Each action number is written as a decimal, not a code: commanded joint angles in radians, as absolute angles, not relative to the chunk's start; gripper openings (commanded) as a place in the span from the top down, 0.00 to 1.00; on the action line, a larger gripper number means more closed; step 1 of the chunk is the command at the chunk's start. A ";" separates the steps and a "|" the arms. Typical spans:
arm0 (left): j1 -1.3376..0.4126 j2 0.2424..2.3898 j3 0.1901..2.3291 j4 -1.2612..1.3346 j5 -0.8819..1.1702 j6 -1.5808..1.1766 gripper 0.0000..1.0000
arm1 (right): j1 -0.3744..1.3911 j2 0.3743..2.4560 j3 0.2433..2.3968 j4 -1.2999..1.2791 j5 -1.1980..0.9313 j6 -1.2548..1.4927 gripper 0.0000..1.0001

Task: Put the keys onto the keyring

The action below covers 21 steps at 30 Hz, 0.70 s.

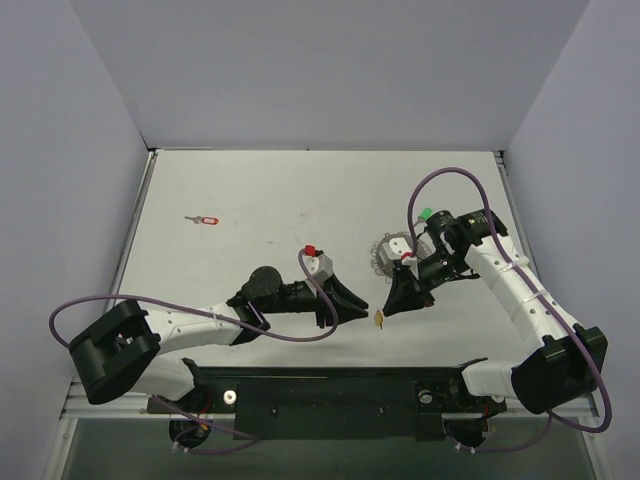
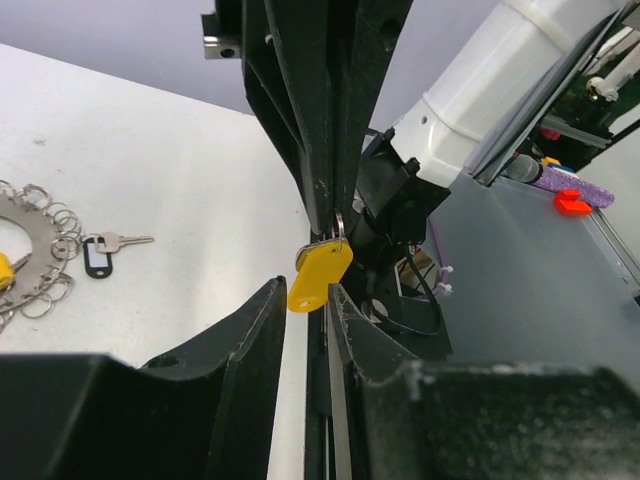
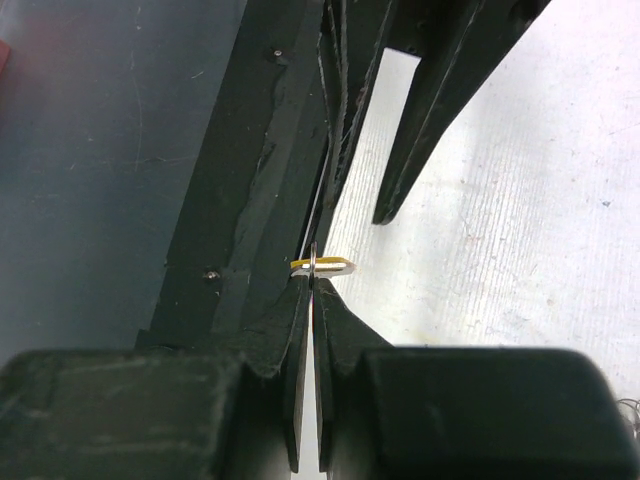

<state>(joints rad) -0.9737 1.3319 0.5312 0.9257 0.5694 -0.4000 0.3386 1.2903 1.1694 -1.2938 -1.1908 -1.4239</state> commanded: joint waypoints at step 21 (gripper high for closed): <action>-1.051 1.368 0.614 0.947 0.494 -0.327 0.70 | 0.305 1.296 1.149 -1.451 -1.264 -1.615 1.00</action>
